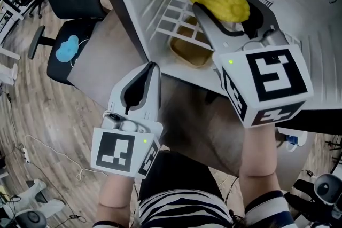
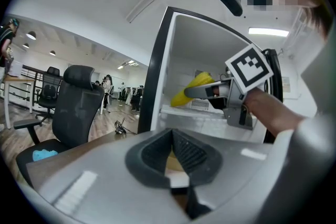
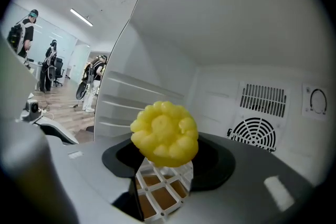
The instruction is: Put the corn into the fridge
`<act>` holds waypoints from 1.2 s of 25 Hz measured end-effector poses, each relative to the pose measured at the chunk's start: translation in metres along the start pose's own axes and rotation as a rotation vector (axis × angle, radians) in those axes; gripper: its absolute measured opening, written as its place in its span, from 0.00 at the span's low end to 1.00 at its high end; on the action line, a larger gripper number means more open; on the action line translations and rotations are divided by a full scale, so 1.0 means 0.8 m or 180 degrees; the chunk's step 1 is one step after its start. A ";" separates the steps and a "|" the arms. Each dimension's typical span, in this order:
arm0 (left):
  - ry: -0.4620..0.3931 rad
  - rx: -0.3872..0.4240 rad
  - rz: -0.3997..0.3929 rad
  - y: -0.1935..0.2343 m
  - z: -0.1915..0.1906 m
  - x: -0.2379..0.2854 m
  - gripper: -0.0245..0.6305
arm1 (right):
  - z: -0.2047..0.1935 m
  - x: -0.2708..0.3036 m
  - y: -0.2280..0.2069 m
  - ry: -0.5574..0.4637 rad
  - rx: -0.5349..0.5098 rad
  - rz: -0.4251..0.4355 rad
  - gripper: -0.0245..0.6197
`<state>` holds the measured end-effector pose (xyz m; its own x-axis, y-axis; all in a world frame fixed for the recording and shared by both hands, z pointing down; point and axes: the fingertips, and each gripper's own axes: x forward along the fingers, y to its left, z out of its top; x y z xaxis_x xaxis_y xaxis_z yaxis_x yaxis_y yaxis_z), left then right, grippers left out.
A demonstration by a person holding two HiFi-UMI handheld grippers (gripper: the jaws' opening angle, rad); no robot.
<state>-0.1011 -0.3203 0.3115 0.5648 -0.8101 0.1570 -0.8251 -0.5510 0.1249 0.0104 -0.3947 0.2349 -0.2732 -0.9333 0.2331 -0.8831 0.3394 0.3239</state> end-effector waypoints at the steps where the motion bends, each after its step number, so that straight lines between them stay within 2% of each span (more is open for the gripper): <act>1: 0.0000 -0.0005 0.0003 0.000 0.000 -0.001 0.04 | -0.001 -0.001 0.000 0.0024 -0.0019 -0.0005 0.42; 7: 0.0040 -0.0008 0.0013 0.003 -0.006 -0.001 0.04 | -0.015 -0.001 -0.004 0.0243 0.0022 0.0019 0.42; 13: 0.0056 -0.0004 0.0005 0.004 -0.008 -0.001 0.04 | -0.037 -0.001 -0.004 0.0557 -0.0106 0.0063 0.43; 23: 0.0094 0.0019 -0.0004 0.001 -0.011 -0.001 0.04 | -0.053 -0.004 -0.003 0.0810 -0.0381 0.0069 0.43; 30: 0.0089 0.0024 0.0009 0.005 -0.012 0.000 0.04 | -0.056 -0.003 -0.003 0.0848 -0.0418 0.0080 0.43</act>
<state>-0.1043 -0.3205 0.3212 0.5627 -0.8058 0.1847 -0.8267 -0.5504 0.1171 0.0307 -0.3879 0.2746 -0.1694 -0.8666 0.4694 -0.8157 0.3906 0.4267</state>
